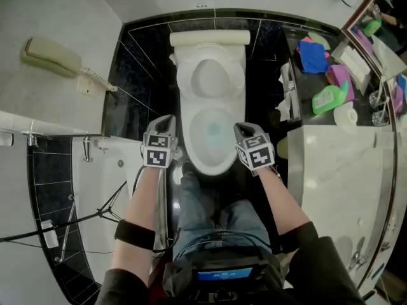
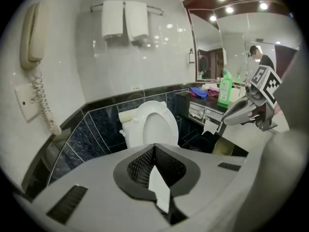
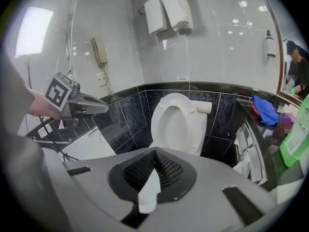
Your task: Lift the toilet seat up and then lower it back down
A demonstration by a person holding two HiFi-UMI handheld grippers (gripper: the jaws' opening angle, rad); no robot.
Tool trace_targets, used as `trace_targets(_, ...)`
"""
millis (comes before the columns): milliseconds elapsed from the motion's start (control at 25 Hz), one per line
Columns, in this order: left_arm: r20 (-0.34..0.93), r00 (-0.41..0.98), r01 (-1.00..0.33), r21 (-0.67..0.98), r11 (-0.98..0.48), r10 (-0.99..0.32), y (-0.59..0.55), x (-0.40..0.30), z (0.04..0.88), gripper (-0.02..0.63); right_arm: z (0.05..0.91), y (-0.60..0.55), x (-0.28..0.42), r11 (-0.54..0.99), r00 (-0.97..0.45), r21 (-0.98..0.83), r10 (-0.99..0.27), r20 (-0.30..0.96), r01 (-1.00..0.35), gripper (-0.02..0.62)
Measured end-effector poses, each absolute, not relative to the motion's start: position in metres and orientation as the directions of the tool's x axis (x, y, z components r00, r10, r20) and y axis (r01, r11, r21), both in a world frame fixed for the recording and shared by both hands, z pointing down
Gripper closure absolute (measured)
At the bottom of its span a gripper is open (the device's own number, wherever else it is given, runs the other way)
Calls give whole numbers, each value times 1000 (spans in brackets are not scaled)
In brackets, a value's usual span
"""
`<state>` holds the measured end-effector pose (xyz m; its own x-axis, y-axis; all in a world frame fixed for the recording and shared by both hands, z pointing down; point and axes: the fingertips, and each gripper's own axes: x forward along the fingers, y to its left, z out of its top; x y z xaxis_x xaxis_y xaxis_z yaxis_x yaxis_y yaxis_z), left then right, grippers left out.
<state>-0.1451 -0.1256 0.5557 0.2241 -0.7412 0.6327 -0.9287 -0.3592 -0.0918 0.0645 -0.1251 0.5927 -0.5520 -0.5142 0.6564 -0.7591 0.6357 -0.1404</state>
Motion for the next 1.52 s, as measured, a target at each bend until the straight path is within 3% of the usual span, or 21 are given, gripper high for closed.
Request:
trace_targets(240,606,185,-962,-47,-267,-773,-67,-133,515,600,559,-88,113,627,-545,-143,-514,663,-766,584)
trace_targets(480,605,213,-955,-37,-295,-767,-34,-127,478,600,535,-57,139,581,-510,-143,-539,670,-801,584)
trace_targets(1520,608,283,-948,59,-313,-742,51,-183,478,600,517,18,109,493,-442,-132,-591,675,-860,584)
